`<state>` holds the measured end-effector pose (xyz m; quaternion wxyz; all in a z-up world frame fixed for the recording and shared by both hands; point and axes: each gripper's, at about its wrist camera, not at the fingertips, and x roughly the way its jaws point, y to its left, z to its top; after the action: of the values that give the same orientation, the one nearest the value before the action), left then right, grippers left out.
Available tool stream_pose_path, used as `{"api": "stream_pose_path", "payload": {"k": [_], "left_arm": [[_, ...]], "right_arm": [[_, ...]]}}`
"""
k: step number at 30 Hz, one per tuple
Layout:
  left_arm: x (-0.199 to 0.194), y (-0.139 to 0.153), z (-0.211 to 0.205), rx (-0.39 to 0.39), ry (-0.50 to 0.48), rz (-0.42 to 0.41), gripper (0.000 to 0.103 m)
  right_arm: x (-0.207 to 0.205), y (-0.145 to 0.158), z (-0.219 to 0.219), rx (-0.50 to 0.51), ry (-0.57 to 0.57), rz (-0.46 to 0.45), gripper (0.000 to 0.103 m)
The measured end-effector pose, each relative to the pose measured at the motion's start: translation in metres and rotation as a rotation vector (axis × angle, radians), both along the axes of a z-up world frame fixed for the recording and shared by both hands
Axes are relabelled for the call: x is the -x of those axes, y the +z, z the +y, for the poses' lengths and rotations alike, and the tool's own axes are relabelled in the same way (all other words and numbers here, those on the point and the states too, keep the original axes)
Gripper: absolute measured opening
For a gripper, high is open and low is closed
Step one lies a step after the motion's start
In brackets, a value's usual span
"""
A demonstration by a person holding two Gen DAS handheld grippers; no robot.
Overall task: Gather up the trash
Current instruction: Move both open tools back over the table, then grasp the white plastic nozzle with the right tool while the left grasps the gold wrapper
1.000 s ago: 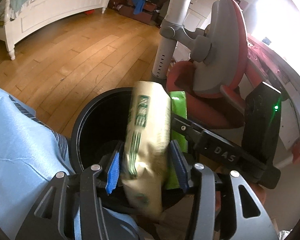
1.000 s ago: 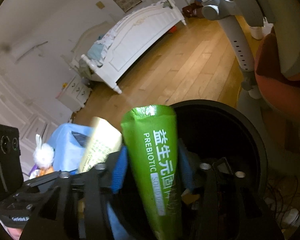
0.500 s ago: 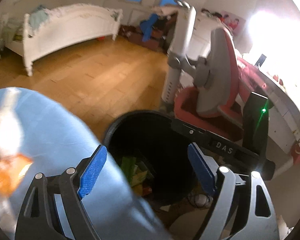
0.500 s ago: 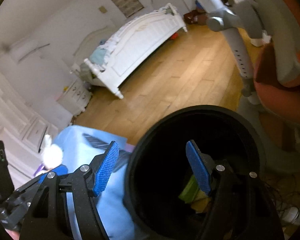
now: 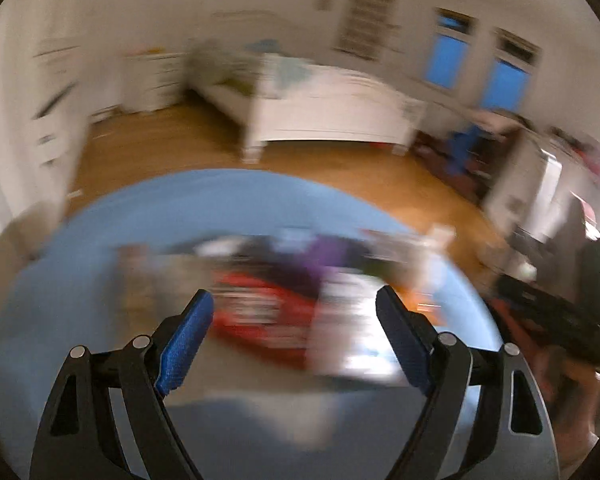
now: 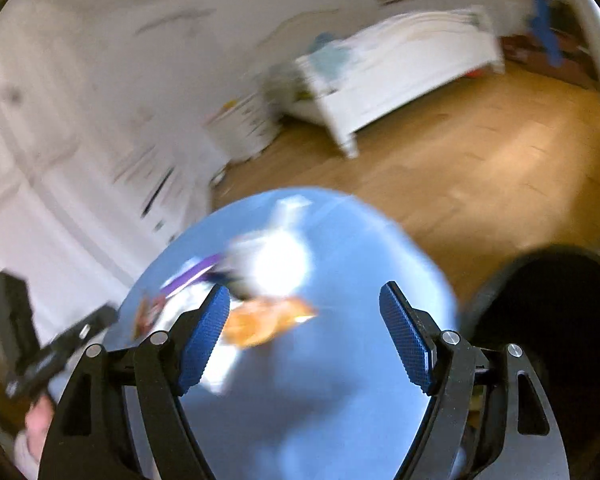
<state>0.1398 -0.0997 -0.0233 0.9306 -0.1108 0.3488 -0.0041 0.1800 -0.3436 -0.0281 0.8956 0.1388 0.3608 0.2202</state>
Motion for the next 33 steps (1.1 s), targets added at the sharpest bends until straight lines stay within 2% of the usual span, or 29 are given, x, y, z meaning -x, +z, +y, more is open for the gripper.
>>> {"api": "stream_pose_path", "payload": {"k": [3, 5, 9, 10, 11, 15, 17, 20, 22, 23, 24, 27, 29, 30, 33], "left_arm": [[-0.006, -0.014, 0.051, -0.019, 0.107, 0.069, 0.081], [-0.015, -0.024, 0.069, -0.006, 0.119, 0.116, 0.070], [-0.029, -0.041, 0.085, -0.041, 0.099, 0.168, 0.061], [-0.033, -0.045, 0.093, -0.054, 0.098, 0.182, 0.055], [-0.034, -0.047, 0.097, -0.054, 0.098, 0.186, 0.051], [-0.037, -0.053, 0.108, -0.042, 0.077, 0.176, 0.045], [-0.039, -0.054, 0.114, -0.044, 0.072, 0.169, 0.031], [-0.036, -0.054, 0.133, 0.040, 0.075, 0.166, 0.017], [-0.032, -0.055, 0.140, 0.089, 0.072, 0.172, 0.012], [-0.031, -0.056, 0.144, 0.108, 0.066, 0.172, 0.010], [-0.028, -0.055, 0.146, 0.118, 0.058, 0.168, 0.010], [-0.019, -0.049, 0.149, 0.108, 0.046, 0.143, 0.008], [-0.016, -0.046, 0.148, 0.086, 0.051, 0.137, 0.008], [-0.015, -0.046, 0.147, 0.091, 0.049, 0.135, 0.008], [-0.011, -0.043, 0.143, 0.128, 0.042, 0.134, 0.011]], "right_arm": [[-0.008, 0.009, 0.063, 0.074, 0.138, -0.018, 0.077], [-0.014, 0.013, 0.103, 0.138, 0.214, -0.033, 0.078], [-0.033, 0.020, 0.166, 0.262, 0.313, -0.061, 0.078], [-0.039, 0.021, 0.180, 0.283, 0.332, -0.064, 0.078], [-0.043, 0.022, 0.191, 0.309, 0.349, -0.064, 0.078], [-0.060, 0.016, 0.240, 0.416, 0.446, -0.053, 0.078], [-0.071, 0.004, 0.269, 0.489, 0.513, -0.018, 0.078], [-0.085, -0.018, 0.291, 0.625, 0.576, 0.016, 0.077], [-0.099, -0.031, 0.304, 0.694, 0.582, 0.065, 0.068], [-0.107, -0.037, 0.307, 0.718, 0.575, 0.099, 0.068], [-0.112, -0.040, 0.309, 0.712, 0.578, 0.118, 0.068], [-0.119, -0.041, 0.314, 0.650, 0.609, 0.159, 0.049], [-0.118, -0.041, 0.316, 0.650, 0.609, 0.159, 0.048], [-0.116, -0.042, 0.317, 0.646, 0.607, 0.157, 0.039], [-0.112, -0.040, 0.311, 0.621, 0.580, 0.137, 0.039]]}}
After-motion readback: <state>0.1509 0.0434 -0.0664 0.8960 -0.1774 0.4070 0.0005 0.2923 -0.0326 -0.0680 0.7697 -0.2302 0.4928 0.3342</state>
